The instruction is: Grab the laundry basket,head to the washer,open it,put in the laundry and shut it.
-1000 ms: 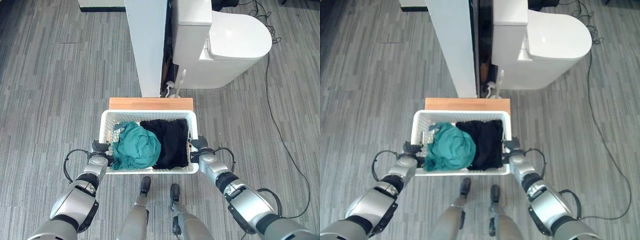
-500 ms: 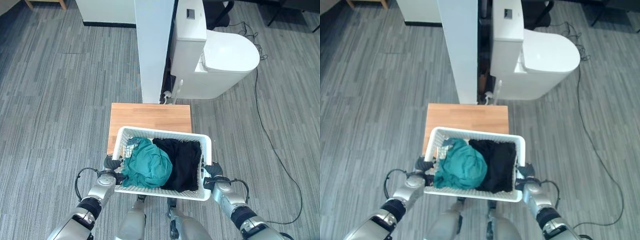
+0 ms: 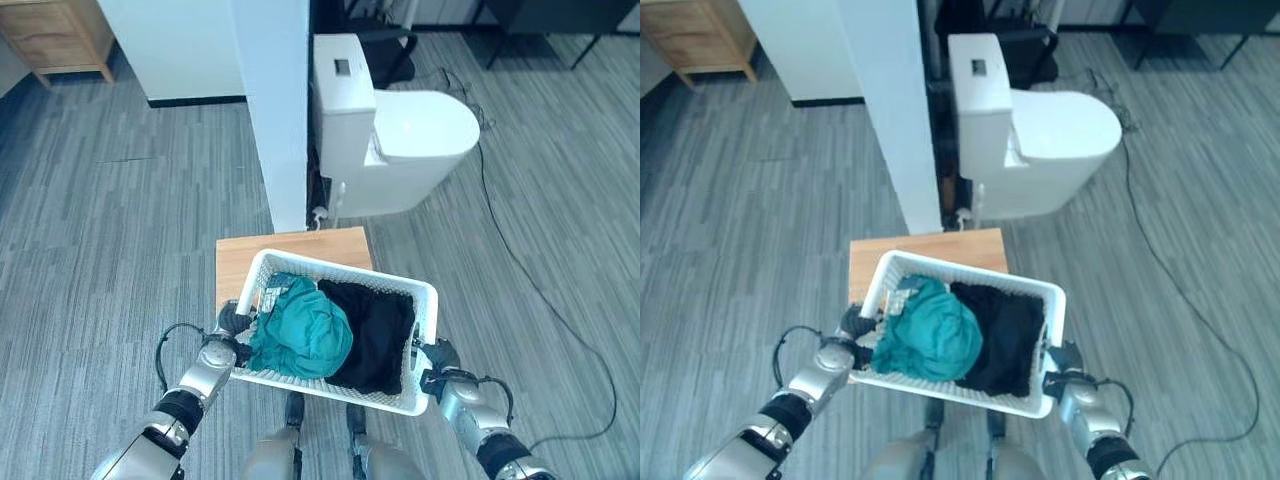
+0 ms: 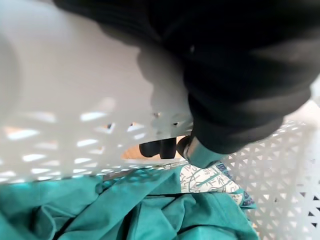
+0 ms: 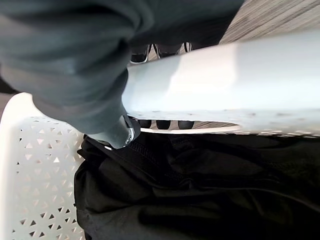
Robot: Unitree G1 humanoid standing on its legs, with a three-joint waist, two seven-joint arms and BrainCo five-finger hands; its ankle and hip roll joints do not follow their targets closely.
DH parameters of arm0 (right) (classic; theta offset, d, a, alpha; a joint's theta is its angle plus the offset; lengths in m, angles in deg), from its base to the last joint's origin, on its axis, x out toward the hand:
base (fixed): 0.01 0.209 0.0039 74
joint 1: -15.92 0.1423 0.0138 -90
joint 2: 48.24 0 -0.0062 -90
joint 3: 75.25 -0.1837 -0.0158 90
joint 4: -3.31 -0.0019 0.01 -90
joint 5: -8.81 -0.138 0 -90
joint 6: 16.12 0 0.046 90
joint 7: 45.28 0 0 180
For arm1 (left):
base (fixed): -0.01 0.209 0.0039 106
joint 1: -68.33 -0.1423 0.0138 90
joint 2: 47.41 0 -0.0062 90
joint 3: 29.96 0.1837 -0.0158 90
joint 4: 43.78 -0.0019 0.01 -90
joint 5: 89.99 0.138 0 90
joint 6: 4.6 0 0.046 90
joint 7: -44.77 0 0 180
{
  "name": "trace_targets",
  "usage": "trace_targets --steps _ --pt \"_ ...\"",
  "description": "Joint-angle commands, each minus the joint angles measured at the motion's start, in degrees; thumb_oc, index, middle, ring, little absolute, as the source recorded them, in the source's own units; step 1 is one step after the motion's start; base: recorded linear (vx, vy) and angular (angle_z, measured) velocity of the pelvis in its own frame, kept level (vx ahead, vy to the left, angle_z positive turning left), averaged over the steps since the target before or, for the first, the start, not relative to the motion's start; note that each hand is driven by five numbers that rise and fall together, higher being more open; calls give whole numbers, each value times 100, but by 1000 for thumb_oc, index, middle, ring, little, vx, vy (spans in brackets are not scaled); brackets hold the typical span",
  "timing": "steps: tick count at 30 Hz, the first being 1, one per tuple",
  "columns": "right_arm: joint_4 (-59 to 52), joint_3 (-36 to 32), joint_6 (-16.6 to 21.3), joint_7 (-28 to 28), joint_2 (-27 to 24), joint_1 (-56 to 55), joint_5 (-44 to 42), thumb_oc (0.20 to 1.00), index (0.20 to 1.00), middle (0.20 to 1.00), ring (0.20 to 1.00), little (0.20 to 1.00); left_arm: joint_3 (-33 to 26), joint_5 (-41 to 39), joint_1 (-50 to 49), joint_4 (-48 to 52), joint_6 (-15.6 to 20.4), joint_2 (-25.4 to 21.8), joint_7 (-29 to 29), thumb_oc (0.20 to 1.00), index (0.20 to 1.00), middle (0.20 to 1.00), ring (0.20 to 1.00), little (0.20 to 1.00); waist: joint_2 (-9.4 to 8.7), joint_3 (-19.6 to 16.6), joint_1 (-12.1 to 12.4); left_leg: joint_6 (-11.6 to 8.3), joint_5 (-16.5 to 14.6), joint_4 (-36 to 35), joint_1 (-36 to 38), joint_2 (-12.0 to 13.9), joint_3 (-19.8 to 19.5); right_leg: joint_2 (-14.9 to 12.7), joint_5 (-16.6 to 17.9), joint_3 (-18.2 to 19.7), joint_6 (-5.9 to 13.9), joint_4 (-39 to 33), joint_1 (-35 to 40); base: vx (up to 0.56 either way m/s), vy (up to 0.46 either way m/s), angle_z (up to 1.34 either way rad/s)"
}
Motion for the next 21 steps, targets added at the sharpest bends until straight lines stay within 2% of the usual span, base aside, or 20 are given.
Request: trace_targets --steps 1,2,3,4,5,6,7,8,9,10,14,15,17,18,19,20,21 --pt "-723 0 369 -718 200 286 -107 200 200 200 200 200 81 -45 128 495 402 521 889 200 200 200 200 200 -77 -205 290 -126 -875 867 -151 110 162 -1026 -382 -863 540 726 163 -203 120 -128" --pt "-557 84 349 -717 250 393 -50 200 200 200 200 200 -18 -128 58 355 399 565 887 200 200 200 200 200 12 -328 403 -61 -786 716 -40 201 457 -940 -731 -947 504 1279 412 -241 134 -160" --pt "-491 120 329 -710 259 451 10 200 200 200 200 200 -66 -205 19 305 414 593 872 200 200 200 200 200 55 -371 458 -55 -779 711 -27 260 612 -970 -842 -1040 479 1360 510 -130 63 -162" --pt "-490 120 329 -711 258 454 10 200 200 200 200 200 -67 -205 21 304 414 594 873 200 200 200 200 200 59 -383 467 -58 -770 708 -41 270 619 -959 -825 -1033 474 1348 494 -160 -51 -170" --pt "-388 182 272 -643 257 574 180 200 200 200 200 200 -113 -253 -51 211 416 666 859 200 200 200 200 200 87 -437 532 -106 -741 794 -79 366 922 -982 -942 -1179 509 1155 804 -132 -78 -124" --pt "-369 228 219 -691 214 605 262 200 200 200 200 200 -153 -268 -113 156 415 682 887 200 200 200 200 200 72 -491 536 -122 -705 729 -50 402 1082 -970 -881 -1203 494 937 879 -128 -76 -113" --pt "-369 228 219 -691 213 604 262 200 200 200 200 200 -153 -268 -113 155 415 683 887 200 200 200 200 200 73 -487 542 -122 -704 724 -41 403 1088 -969 -877 -1197 494 932 884 -37 -129 -104" --pt "-340 246 183 -674 133 620 391 200 200 200 200 200 -139 -266 -172 43 414 707 925 200 200 200 200 200 90 -530 489 -179 -625 704 4 489 1246 -821 -961 -1111 450 789 875 -21 -199 -105" --pt "-320 242 182 -672 81 583 447 200 200 200 200 200 -126 -227 -184 -43 402 733 938 200 200 200 200 200 105 -551 426 -227 -557 670 37 528 1236 -704 -1034 -1031 408 715 933 -21 -200 -68" --pt "-321 242 182 -672 81 583 447 200 200 200 200 200 -126 -226 -184 -44 403 735 938 200 200 200 200 200 106 -548 425 -228 -555 668 41 528 1235 -703 -1033 -1033 407 713 939 -10 -172 -30" --pt "-421 179 152 -671 -161 476 616 200 200 200 200 200 -252 -214 -245 -348 396 772 934 200 200 200 200 200 182 -509 145 -415 -307 502 185 754 1135 -334 -1084 -776 222 573 942 -52 -201 -22" --pt "-422 179 151 -671 -162 475 616 200 200 200 200 200 -252 -214 -245 -348 396 773 934 200 200 200 200 200 183 -507 146 -416 -305 500 189 755 1136 -333 -1083 -776 222 572 945 -46 -151 -45" --pt "-373 151 159 -677 -241 486 651 200 200 200 200 200 -262 -243 -211 -499 403 839 942 200 200 200 200 200 197 -474 108 -502 -253 492 177 754 840 -213 -1018 -676 177 452 925 -40 -189 -62" --pt "-324 169 186 -660 -280 543 682 200 200 200 200 200 -234 -331 -134 -590 410 895 946 200 200 200 200 200 163 -379 118 -585 -276 509 145 552 24 -88 -946 -514 128 378 905 -45 -268 -45" --pt "-276 180 194 -668 -291 586 674 200 200 200 200 200 -218 -350 -103 -628 411 910 951 200 200 200 200 200 150 -349 141 -599 -308 475 163 438 -326 -33 -926 -425 114 368 908 -36 -200 -37" --pt "-275 180 194 -669 -292 587 674 200 200 200 200 200 -219 -350 -101 -629 411 911 951 200 200 200 200 200 152 -362 139 -600 -300 472 146 440 -329 -30 -917 -428 112 363 893 7 -169 -44" --pt "-127 211 204 -666 -272 699 652 200 200 200 200 200 -189 -420 -59 -659 411 913 991 200 200 200 200 200 115 -321 214 -591 -399 577 128 146 -1054 107 -839 -119 83 373 855 27 -125 -91"
